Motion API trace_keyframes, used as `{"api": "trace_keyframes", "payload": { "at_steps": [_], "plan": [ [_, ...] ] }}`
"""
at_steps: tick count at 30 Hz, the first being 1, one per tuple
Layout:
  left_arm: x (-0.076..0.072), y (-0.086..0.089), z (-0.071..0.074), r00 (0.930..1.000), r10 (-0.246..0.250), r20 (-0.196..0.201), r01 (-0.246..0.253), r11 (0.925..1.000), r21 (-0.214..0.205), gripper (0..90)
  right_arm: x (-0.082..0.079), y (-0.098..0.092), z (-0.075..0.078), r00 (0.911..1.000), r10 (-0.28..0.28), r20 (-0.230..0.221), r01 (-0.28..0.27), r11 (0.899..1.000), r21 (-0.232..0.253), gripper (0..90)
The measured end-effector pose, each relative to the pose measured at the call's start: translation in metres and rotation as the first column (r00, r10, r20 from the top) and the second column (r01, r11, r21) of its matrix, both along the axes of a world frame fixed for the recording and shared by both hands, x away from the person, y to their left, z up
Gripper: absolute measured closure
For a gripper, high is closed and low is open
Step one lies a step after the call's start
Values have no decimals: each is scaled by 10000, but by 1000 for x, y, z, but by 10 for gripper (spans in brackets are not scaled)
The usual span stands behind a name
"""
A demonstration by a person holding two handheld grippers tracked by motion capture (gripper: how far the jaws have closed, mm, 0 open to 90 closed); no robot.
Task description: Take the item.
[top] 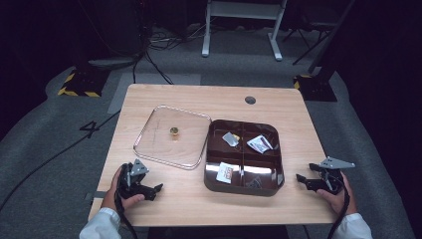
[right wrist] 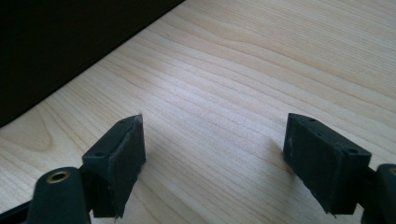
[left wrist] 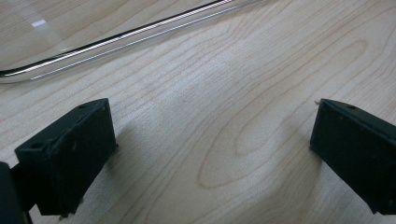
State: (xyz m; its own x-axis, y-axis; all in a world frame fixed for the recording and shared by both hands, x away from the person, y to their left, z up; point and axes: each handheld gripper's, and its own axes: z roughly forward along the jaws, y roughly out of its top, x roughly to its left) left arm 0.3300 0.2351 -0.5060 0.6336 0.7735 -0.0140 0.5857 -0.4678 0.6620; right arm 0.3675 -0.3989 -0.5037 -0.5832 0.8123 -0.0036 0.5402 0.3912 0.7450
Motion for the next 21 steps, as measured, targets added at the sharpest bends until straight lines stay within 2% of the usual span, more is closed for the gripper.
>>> {"api": "trace_keyframes", "payload": {
  "at_steps": [13, 18, 21],
  "plan": [
    [-1, 1, 0, 10000, 50, 43, -51, 10000, 21, 4, 2, 1, 1, 9999, 31, 125, -31, 10000, -69, 204],
    [-1, 1, 0, 10000, 49, 36, -49, 10000, 15, 4, 5, 0, 9, 9991, 87, 424, -90, 9999, 58, 205],
    [-1, 1, 0, 10000, 57, 21, -57, 10000, 14, 4, 7, 0, 20, 9978, 141, 642, -151, 9998, 159, 204]
  ]
}}
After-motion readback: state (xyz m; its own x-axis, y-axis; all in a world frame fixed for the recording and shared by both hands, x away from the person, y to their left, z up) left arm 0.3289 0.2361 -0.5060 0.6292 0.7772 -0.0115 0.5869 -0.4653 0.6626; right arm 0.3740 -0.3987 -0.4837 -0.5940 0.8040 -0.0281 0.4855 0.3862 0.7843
